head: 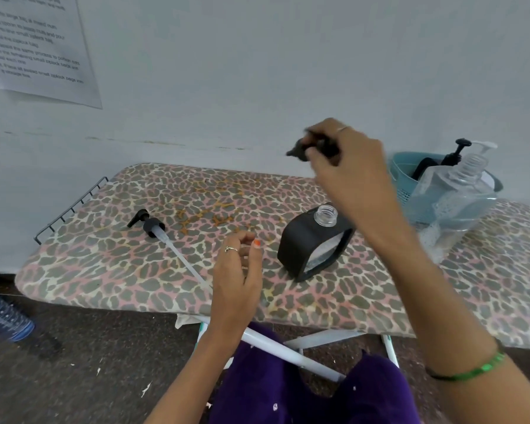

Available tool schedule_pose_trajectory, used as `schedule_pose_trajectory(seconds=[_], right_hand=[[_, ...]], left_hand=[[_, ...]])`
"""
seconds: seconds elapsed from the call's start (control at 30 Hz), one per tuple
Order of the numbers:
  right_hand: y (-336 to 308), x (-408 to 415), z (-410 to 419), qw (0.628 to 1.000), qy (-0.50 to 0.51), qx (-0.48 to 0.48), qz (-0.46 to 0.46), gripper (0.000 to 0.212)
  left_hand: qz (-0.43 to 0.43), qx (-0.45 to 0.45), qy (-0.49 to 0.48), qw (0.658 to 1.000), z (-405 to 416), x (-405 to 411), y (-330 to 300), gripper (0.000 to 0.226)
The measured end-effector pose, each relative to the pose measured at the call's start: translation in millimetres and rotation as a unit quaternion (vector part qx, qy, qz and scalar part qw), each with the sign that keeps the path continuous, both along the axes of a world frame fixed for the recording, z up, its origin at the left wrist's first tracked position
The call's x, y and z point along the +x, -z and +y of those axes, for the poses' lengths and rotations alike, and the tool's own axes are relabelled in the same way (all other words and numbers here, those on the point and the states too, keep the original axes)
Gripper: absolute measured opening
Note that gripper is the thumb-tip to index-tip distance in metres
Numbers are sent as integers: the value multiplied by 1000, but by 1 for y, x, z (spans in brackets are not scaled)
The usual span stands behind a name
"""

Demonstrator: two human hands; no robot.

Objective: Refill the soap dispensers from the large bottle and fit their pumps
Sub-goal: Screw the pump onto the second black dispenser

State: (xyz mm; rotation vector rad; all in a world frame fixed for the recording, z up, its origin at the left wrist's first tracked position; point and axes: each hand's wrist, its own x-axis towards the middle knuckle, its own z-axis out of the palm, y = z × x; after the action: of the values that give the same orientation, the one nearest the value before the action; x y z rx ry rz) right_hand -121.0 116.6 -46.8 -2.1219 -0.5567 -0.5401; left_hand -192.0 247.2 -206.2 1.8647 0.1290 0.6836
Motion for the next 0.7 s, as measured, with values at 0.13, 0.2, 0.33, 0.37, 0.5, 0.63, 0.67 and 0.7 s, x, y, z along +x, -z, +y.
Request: schedule_pose_trajectory(seconds=[0.13, 0.2, 0.33, 0.37, 0.5, 0.63, 0.67, 0.7], right_hand=[[-14, -7, -56, 997, 35, 66, -31, 11], [-20, -12, -78, 994, 47, 88, -48, 10], [-24, -22, -103, 991, 48, 109, -64, 12], [-24, -23, -106, 991, 47, 106, -62, 12], [-21, -23, -106, 996, 38, 68, -49, 13], [-20, -20, -99, 997, 28, 45, -48, 15], [-20, -19, -97, 998, 24, 41, -47, 15], [-20, -17, -95, 998, 20, 34, -45, 15]], left_hand=[[4, 43, 19, 999, -6, 2, -4, 19], [-2, 67, 29, 997, -9, 2, -6, 28], [1, 97, 50, 994, -15, 5, -5, 45], [2, 99, 54, 994, -17, 6, -5, 47], [6, 104, 54, 993, -22, 6, -7, 46], [14, 99, 52, 994, -20, 5, -5, 58], [15, 99, 53, 994, -20, 6, -4, 62], [16, 99, 54, 993, -20, 6, -4, 64]])
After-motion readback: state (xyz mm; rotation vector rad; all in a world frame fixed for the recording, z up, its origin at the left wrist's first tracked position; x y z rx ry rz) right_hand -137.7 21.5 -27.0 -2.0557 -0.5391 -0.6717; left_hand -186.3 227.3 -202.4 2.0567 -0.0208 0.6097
